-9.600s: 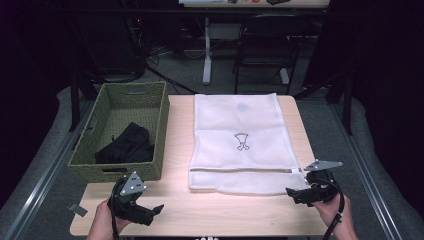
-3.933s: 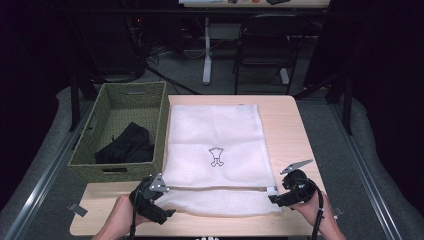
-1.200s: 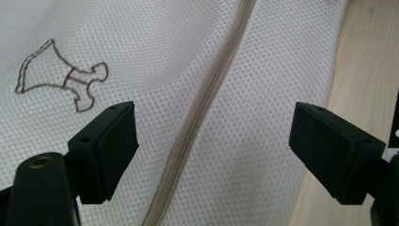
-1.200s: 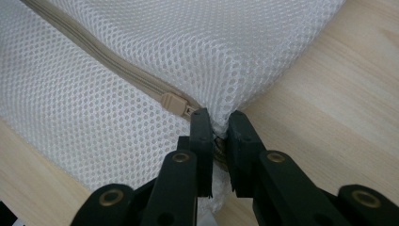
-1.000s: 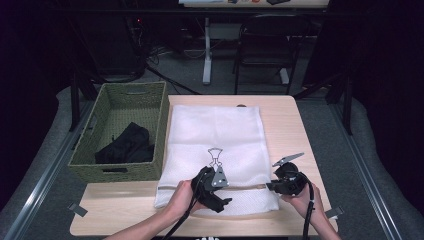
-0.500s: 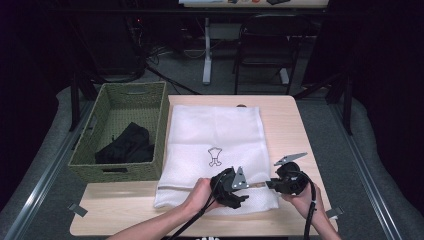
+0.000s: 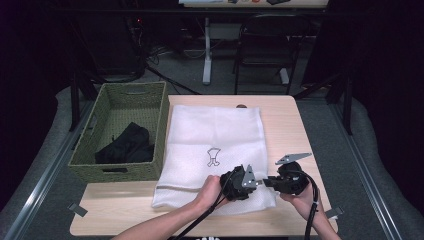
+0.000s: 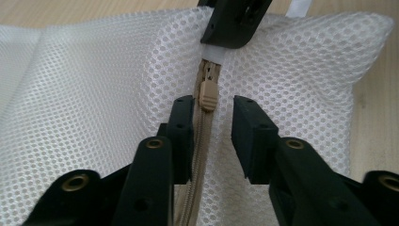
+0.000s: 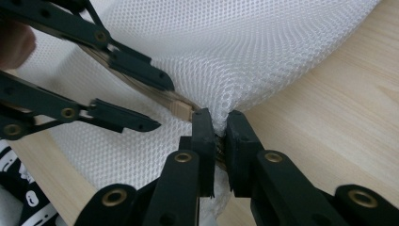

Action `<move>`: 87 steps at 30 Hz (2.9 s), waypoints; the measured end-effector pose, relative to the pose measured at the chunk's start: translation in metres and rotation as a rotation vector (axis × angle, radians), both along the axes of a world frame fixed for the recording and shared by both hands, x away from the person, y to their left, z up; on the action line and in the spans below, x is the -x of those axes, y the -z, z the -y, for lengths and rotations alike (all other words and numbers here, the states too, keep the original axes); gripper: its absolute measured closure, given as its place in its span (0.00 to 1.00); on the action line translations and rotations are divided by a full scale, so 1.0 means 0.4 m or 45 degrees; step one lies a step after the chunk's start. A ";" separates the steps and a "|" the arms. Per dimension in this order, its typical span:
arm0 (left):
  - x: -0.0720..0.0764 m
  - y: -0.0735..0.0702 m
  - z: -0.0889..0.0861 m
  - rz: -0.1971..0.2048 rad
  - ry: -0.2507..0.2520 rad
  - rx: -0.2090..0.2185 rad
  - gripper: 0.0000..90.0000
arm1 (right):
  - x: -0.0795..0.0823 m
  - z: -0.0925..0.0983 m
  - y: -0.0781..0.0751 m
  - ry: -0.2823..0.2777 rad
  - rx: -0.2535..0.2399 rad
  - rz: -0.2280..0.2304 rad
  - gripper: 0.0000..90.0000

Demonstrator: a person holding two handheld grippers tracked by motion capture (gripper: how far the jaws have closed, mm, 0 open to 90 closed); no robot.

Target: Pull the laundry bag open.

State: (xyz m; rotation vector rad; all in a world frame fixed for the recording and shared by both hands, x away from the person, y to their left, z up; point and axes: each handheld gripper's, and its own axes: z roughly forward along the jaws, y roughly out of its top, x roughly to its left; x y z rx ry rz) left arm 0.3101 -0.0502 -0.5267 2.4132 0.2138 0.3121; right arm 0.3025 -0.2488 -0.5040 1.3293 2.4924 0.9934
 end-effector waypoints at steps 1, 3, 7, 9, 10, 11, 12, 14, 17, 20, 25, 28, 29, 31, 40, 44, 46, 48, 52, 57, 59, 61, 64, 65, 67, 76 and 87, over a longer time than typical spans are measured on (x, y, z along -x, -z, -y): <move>0.000 0.000 0.000 0.000 0.000 0.000 0.80 | 0.000 0.000 0.000 0.000 0.000 0.000 0.93; -0.004 0.003 0.001 -0.001 -0.001 -0.008 0.81 | 0.002 -0.004 -0.003 -0.009 -0.009 0.008 0.93; -0.004 0.007 0.004 0.011 0.000 -0.001 0.83 | 0.001 -0.008 -0.003 -0.008 -0.025 0.006 0.93; -0.006 0.011 0.006 0.007 0.006 -0.002 0.87 | 0.002 -0.010 -0.004 -0.015 -0.027 0.011 0.93; -0.007 0.012 0.005 0.001 0.011 -0.003 0.88 | 0.003 -0.012 -0.004 -0.019 -0.026 0.013 0.93; -0.007 0.012 0.005 0.001 0.011 -0.003 0.90 | 0.003 -0.012 -0.004 -0.019 -0.026 0.013 0.93; -0.008 0.012 0.005 0.006 0.014 -0.002 0.91 | 0.005 -0.015 -0.005 -0.024 -0.026 0.022 0.93; -0.006 0.012 0.005 0.011 0.013 0.003 0.92 | 0.006 -0.018 -0.007 -0.023 -0.025 0.032 0.94; -0.008 0.011 0.004 0.003 0.017 0.002 0.91 | 0.006 -0.019 -0.008 -0.025 -0.024 0.035 0.93; -0.009 0.015 0.005 -0.006 0.018 0.020 0.87 | 0.006 -0.019 -0.009 -0.025 -0.025 0.040 0.94; -0.008 0.017 0.010 -0.015 0.017 0.007 0.84 | 0.008 -0.022 -0.010 -0.023 -0.027 0.044 0.94; -0.012 0.020 0.011 -0.007 -0.001 0.015 0.86 | 0.009 -0.024 -0.011 -0.024 -0.030 0.049 0.94; -0.014 0.021 0.011 -0.001 -0.003 0.015 0.89 | 0.009 -0.025 -0.011 -0.028 -0.030 0.055 0.94; -0.013 0.022 0.013 0.008 -0.007 0.021 0.89 | 0.009 -0.024 -0.011 -0.028 -0.034 0.057 0.94; -0.010 0.021 0.012 0.011 -0.013 0.031 0.94 | 0.009 -0.021 -0.012 -0.018 -0.034 0.071 0.94; -0.013 0.023 0.011 0.002 -0.007 0.033 0.94 | 0.009 -0.023 -0.012 -0.020 -0.034 0.067 0.94; -0.015 0.024 0.011 -0.003 0.003 0.026 0.93 | 0.009 -0.024 -0.012 -0.025 -0.032 0.068 0.94; -0.017 0.026 0.013 -0.015 0.019 0.007 0.93 | 0.009 -0.027 -0.010 -0.033 -0.024 0.066 0.94; -0.015 0.029 0.015 -0.015 0.001 0.014 0.96 | 0.009 -0.030 -0.010 -0.043 -0.019 0.079 0.94; -0.015 0.031 0.016 -0.019 -0.011 0.027 0.96 | 0.008 -0.027 -0.009 -0.038 -0.008 0.083 0.94; -0.015 0.029 0.016 -0.015 -0.011 0.024 0.96 | 0.009 -0.025 -0.010 -0.030 -0.011 0.077 0.93; -0.014 0.026 0.014 -0.013 -0.012 0.024 0.96 | 0.008 -0.025 -0.010 -0.035 -0.011 0.085 0.93; -0.015 0.026 0.014 -0.019 -0.014 0.015 0.97 | 0.008 -0.026 -0.009 -0.029 -0.011 0.080 0.92; -0.015 0.026 0.014 -0.019 -0.014 0.015 0.97 | 0.008 -0.026 -0.007 -0.026 -0.016 0.079 0.92; -0.016 0.026 0.013 -0.029 -0.012 0.015 0.97 | 0.007 -0.024 -0.003 -0.023 -0.033 0.074 0.91; -0.022 0.028 0.006 -0.065 -0.030 0.050 0.97 | 0.008 -0.027 -0.005 -0.006 -0.025 0.082 0.93; -0.019 0.028 0.003 -0.065 -0.034 0.048 0.97 | 0.010 -0.027 -0.006 0.002 -0.007 0.086 0.94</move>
